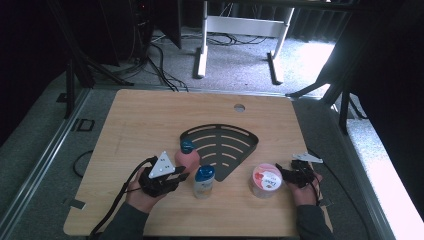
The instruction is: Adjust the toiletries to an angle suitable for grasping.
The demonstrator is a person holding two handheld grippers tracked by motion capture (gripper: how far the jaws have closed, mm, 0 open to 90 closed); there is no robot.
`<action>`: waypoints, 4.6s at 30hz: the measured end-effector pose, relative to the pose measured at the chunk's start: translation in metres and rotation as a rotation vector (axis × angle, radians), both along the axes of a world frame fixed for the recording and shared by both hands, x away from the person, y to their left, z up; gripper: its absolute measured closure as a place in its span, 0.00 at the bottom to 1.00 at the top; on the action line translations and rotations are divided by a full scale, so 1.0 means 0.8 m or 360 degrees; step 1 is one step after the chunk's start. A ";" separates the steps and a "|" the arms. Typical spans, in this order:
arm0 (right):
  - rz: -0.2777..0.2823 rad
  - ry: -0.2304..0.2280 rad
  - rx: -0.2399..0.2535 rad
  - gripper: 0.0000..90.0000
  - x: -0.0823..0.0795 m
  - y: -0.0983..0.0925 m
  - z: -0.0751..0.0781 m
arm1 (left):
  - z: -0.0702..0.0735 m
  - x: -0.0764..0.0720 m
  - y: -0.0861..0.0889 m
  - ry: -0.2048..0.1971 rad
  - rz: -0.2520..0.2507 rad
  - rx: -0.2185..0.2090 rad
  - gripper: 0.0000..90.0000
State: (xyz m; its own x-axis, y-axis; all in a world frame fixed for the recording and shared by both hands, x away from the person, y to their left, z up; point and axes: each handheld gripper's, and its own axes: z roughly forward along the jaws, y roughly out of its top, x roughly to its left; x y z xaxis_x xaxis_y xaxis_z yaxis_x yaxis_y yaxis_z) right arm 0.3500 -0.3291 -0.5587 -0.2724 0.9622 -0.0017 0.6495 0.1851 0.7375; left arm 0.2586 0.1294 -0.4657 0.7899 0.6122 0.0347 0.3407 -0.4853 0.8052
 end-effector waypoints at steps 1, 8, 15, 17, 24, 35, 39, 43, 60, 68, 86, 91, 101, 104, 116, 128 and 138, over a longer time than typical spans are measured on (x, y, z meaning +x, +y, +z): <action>0.0000 0.0000 0.0000 0.31 0.000 0.000 0.000 | -0.003 -0.001 -0.001 0.0012 0.0000 0.0011 0.90; 0.0001 0.0000 -0.0002 0.31 0.000 0.000 0.000 | -0.014 -0.014 -0.007 0.0061 -0.0064 0.0032 1.00; 0.0001 0.0000 -0.0002 0.31 0.000 0.000 0.000 | -0.018 -0.029 -0.013 0.0067 -0.0114 0.0036 0.99; 0.0001 0.0001 -0.0003 0.31 0.000 0.000 0.000 | -0.020 -0.034 -0.016 0.0067 -0.0136 0.0032 0.99; 0.0001 0.0000 -0.0002 0.31 0.000 0.000 0.000 | -0.033 -0.038 -0.033 0.0081 -0.0194 0.0009 0.99; 0.0001 0.0000 -0.0002 0.31 0.000 0.000 0.000 | -0.055 -0.026 -0.058 0.0130 -0.0204 0.0031 0.99; 0.0001 0.0000 -0.0002 0.31 0.000 0.000 0.000 | -0.059 -0.022 -0.062 0.0140 -0.0211 0.0037 0.99; 0.0002 -0.0001 -0.0002 0.31 0.000 0.000 0.000 | -0.066 -0.020 -0.069 0.0144 -0.0217 0.0070 0.99; 0.0001 -0.0001 -0.0002 0.31 0.000 0.000 0.000 | -0.082 -0.009 -0.080 0.0154 -0.0173 0.0092 0.98; 0.0001 -0.0001 -0.0002 0.31 0.000 0.000 0.000 | -0.087 0.000 -0.080 0.0150 -0.0138 0.0075 0.98; 0.0001 0.0000 -0.0001 0.31 0.000 0.000 0.000 | -0.094 0.021 -0.088 0.0146 -0.0035 0.0008 0.98; 0.0001 0.0000 -0.0002 0.31 0.000 0.000 0.000 | -0.095 0.026 -0.089 0.0130 0.0006 0.0010 0.98; 0.0001 0.0001 -0.0001 0.31 0.000 0.000 0.000 | -0.093 0.034 -0.088 0.0140 0.0112 -0.0027 0.98; 0.0001 0.0001 -0.0001 0.31 0.000 0.000 0.000 | -0.092 0.035 -0.088 0.0145 0.0117 -0.0035 0.97; 0.0003 0.0001 0.0000 0.31 0.000 0.000 0.000 | -0.087 0.040 -0.101 0.0095 0.0123 -0.0086 0.98; 0.0003 0.0001 0.0000 0.31 0.000 0.000 0.000 | -0.088 0.044 -0.098 0.0083 0.0190 -0.0050 0.98; 0.0004 0.0001 -0.0001 0.31 0.000 0.000 0.000 | -0.088 0.046 -0.097 0.0091 0.0214 -0.0050 0.99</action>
